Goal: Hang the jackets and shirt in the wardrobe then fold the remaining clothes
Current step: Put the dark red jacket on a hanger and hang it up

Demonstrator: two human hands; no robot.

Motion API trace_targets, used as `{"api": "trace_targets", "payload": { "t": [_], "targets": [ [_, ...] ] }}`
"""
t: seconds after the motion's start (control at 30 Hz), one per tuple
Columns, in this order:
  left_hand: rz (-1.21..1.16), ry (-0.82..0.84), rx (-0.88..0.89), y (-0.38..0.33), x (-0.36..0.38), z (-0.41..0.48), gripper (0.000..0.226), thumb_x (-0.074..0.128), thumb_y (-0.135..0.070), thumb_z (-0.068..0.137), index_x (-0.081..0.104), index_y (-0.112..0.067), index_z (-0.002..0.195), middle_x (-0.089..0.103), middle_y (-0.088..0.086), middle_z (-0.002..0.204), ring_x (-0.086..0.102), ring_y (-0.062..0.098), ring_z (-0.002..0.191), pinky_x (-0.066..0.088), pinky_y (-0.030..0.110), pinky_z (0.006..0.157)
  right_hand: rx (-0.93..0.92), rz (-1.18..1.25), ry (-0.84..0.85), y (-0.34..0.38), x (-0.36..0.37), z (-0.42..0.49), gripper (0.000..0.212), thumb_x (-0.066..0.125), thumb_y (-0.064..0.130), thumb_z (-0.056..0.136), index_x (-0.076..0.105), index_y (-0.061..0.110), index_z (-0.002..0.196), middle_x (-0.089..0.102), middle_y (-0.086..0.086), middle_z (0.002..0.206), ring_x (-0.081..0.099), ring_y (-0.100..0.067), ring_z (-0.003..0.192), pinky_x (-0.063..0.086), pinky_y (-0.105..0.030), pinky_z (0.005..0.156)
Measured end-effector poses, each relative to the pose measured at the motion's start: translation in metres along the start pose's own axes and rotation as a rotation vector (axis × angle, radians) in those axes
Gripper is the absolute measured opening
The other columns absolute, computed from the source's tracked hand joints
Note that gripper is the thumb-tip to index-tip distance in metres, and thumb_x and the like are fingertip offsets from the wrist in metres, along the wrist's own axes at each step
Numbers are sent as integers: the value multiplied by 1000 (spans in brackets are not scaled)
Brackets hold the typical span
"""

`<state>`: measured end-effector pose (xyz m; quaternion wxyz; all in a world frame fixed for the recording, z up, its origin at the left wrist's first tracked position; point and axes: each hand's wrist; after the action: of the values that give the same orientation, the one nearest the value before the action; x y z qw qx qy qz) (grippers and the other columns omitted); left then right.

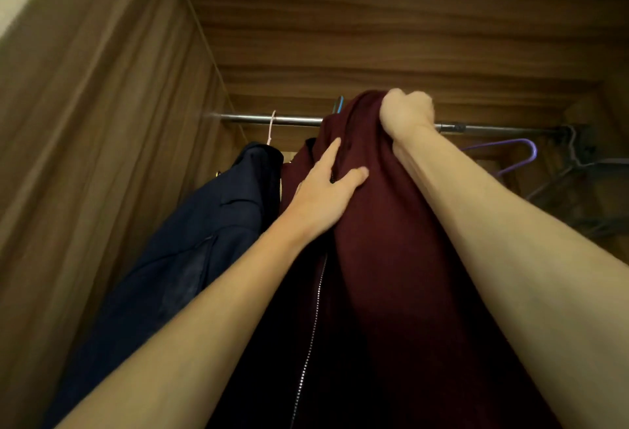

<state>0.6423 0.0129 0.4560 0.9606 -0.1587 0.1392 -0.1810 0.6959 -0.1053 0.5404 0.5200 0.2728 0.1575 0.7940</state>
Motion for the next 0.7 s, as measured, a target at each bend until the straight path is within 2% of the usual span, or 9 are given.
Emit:
{"api": "trace_targets", "payload": {
  "t": [0.17, 0.27, 0.37, 0.43, 0.47, 0.53, 0.57, 0.63, 0.7],
  "targets": [
    [180, 129, -129, 39, 2, -13, 79, 57, -47, 88, 16, -40, 156, 22, 6, 164, 18, 22, 152, 20, 43, 123, -12, -213, 132, -29, 26, -20, 43, 38, 24, 102, 58, -1, 130, 57, -19, 139, 52, -34, 129, 42, -33, 102],
    [293, 135, -168, 42, 8, -23, 72, 50, -32, 99, 10, -39, 158, 16, 10, 165, 17, 27, 152, 18, 42, 124, -35, -312, 165, -41, 23, -29, 46, 40, 35, 103, 59, 1, 129, 57, -18, 138, 51, -35, 129, 41, -34, 102],
    [309, 141, -168, 38, 7, -27, 72, 47, -24, 100, 7, -34, 159, 16, 10, 165, 18, 28, 151, 17, 39, 123, -60, -375, 207, -50, 16, -34, 48, 47, 43, 100, 62, 4, 122, 62, -16, 130, 55, -35, 124, 44, -35, 96],
    [332, 145, -158, 34, 5, -32, 73, 46, -20, 99, 6, -33, 159, 18, 10, 165, 19, 28, 151, 18, 41, 123, -75, -390, 218, -52, 13, -39, 43, 52, 46, 97, 67, 8, 107, 67, -13, 117, 60, -33, 113, 47, -35, 91],
    [344, 149, -157, 33, 4, -35, 73, 46, -18, 99, 6, -31, 159, 19, 11, 164, 20, 28, 151, 19, 42, 123, -76, -392, 215, -53, 11, -44, 38, 54, 46, 95, 68, 12, 92, 69, -9, 106, 62, -31, 105, 47, -35, 87],
    [349, 156, -155, 31, 2, -42, 73, 45, -16, 98, 7, -29, 159, 21, 11, 163, 22, 29, 149, 21, 43, 122, -66, -371, 194, -54, 8, -56, 37, 57, 44, 92, 57, 16, 68, 63, -2, 81, 63, -29, 91, 45, -33, 74],
    [350, 162, -145, 30, 0, -46, 73, 44, -15, 97, 9, -28, 159, 24, 11, 162, 25, 29, 149, 23, 44, 122, -67, -358, 186, -54, 6, -63, 37, 59, 43, 90, 53, 17, 65, 60, 1, 73, 64, -29, 87, 44, -33, 69],
    [348, 173, -117, 26, -5, -56, 72, 43, -13, 96, 12, -26, 159, 28, 11, 159, 29, 30, 146, 26, 44, 120, -94, -373, 177, -54, 1, -80, 29, 61, 43, 88, 56, 18, 75, 60, 5, 72, 64, -24, 83, 42, -32, 67],
    [330, 171, -99, 19, -12, -67, 71, 42, -11, 96, 11, -23, 159, 26, 11, 160, 28, 30, 147, 24, 40, 121, -135, -420, 163, -51, -6, -100, 29, 61, 45, 88, 58, 17, 95, 61, 9, 81, 60, -19, 85, 41, -31, 71]
  ]
}}
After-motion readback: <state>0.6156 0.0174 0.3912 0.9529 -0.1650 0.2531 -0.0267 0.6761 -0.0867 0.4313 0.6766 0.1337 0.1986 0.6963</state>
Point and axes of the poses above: each hand's wrist, its own z-axis towards the middle knuckle, its own x-axis out of the palm, y = z × x
